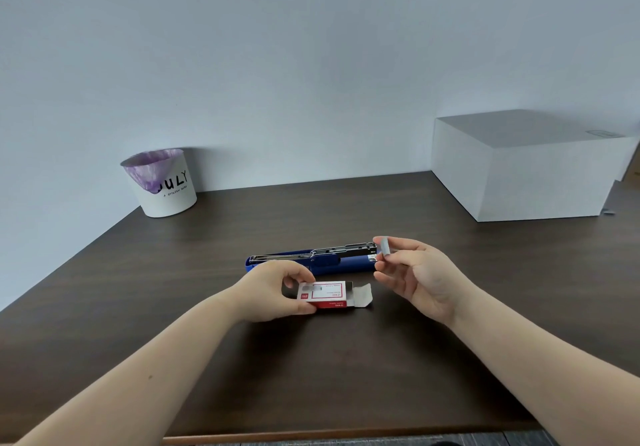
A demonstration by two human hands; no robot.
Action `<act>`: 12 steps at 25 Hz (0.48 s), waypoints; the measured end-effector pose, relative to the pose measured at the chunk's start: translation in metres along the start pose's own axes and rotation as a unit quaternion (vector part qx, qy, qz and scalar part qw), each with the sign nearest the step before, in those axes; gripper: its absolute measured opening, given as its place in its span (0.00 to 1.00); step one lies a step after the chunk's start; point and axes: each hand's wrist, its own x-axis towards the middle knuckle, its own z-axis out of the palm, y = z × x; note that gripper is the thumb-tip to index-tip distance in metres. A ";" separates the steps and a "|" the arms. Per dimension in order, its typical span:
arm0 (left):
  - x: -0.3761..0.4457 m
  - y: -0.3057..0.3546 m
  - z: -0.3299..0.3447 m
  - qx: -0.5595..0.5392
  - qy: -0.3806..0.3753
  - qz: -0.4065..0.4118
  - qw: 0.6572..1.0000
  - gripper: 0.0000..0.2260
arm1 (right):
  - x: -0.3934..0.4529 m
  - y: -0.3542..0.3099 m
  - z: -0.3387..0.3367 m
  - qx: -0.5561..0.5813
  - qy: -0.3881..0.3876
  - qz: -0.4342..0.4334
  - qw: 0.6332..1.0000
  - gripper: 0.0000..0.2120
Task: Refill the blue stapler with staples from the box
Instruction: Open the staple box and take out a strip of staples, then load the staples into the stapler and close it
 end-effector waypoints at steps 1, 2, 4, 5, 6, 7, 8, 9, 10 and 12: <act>0.000 0.000 0.001 0.001 0.003 0.002 1.000 0.20 | -0.001 -0.001 0.000 0.007 -0.003 0.008 1.000 0.17; 0.000 0.000 0.001 0.001 0.006 0.003 1.000 0.20 | 0.000 -0.001 0.000 0.019 -0.002 0.016 1.000 0.19; -0.001 0.000 0.002 -0.003 0.010 0.005 1.000 0.21 | 0.002 -0.001 0.000 0.039 0.010 0.030 0.999 0.23; -0.001 -0.001 0.002 -0.005 0.009 0.006 1.000 0.21 | 0.004 -0.001 0.000 0.037 0.022 0.034 0.998 0.25; -0.001 0.000 0.002 -0.004 0.008 0.007 1.000 0.21 | 0.006 0.000 0.000 0.028 0.034 0.039 0.998 0.25; -0.001 0.000 0.002 0.000 0.007 0.009 1.000 0.21 | 0.008 0.000 0.001 0.016 0.044 0.045 0.998 0.24; 0.000 0.001 0.002 0.007 0.004 0.011 1.000 0.21 | 0.009 0.000 0.002 0.002 0.047 0.049 0.998 0.22; 0.000 0.001 0.001 0.013 0.002 0.013 1.000 0.21 | 0.010 0.000 0.003 -0.018 0.044 0.049 0.998 0.19; 0.000 0.002 0.001 0.020 0.000 0.015 1.000 0.21 | 0.011 -0.001 0.003 -0.045 0.036 0.043 0.997 0.16; 0.001 0.002 0.001 0.028 0.000 0.021 0.999 0.20 | 0.012 -0.004 0.003 -0.101 0.015 0.016 0.995 0.12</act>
